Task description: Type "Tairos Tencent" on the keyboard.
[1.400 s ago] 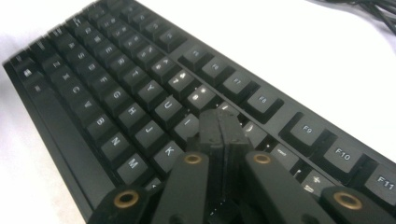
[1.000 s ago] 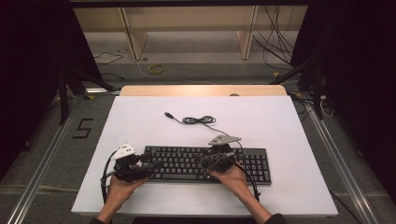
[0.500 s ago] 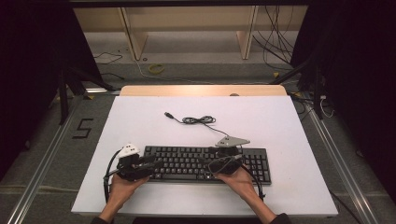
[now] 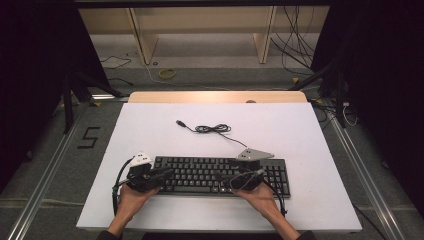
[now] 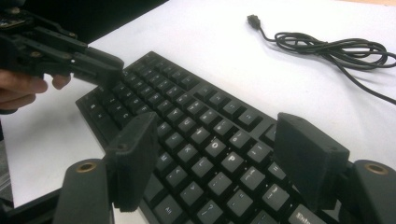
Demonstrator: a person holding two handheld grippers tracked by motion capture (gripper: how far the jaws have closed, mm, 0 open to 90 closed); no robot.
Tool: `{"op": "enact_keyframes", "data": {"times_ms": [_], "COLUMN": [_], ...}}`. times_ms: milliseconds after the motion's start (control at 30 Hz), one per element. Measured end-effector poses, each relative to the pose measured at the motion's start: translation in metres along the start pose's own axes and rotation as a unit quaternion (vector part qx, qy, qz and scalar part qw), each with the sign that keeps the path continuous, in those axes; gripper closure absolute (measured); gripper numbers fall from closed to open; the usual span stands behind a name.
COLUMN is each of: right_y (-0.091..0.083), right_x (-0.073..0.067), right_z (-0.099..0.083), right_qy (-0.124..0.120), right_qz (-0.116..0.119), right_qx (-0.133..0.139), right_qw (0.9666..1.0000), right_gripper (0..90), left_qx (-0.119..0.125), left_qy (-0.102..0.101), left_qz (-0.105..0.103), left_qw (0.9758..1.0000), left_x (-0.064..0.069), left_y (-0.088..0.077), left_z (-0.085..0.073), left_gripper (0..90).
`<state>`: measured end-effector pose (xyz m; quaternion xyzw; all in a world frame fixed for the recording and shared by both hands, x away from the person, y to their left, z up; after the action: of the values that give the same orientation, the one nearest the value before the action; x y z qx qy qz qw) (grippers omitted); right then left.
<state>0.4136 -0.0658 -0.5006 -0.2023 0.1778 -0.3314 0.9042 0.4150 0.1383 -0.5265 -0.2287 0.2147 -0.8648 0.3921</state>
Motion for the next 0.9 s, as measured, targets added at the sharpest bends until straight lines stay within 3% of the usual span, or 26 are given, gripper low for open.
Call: {"op": "enact_keyframes", "data": {"times_ms": [267, 900], "right_y": [-0.006, -0.013], "right_x": [-0.002, -0.008], "right_z": [-0.003, -0.010], "right_qy": [0.000, -0.006], "right_qz": [0.003, 0.009], "right_qx": [0.002, 0.004], "right_qw": [1.0000, 0.9999], "right_gripper": [31.2, 29.3], "left_qx": [-0.023, -0.062], "left_qy": [0.023, 0.026], "left_qz": [0.008, 0.013], "left_qw": [0.9994, 0.9977], "left_x": [0.003, 0.000], "left_y": [0.006, 0.017], "left_z": [-0.001, -0.009], "left_gripper": [88.8, 89.0]}}
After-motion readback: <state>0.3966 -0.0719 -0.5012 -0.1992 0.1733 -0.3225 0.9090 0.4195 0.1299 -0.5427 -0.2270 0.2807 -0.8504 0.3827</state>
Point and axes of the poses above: each handheld gripper's, and its own axes: y roughly forward along the jaws, z roughly out of its top, x roughly to its right, the point moved 10 cm from there along y, roughly forward along the jaws, and after that the axes turned 2 degrees about x, right-handed, at the moved point
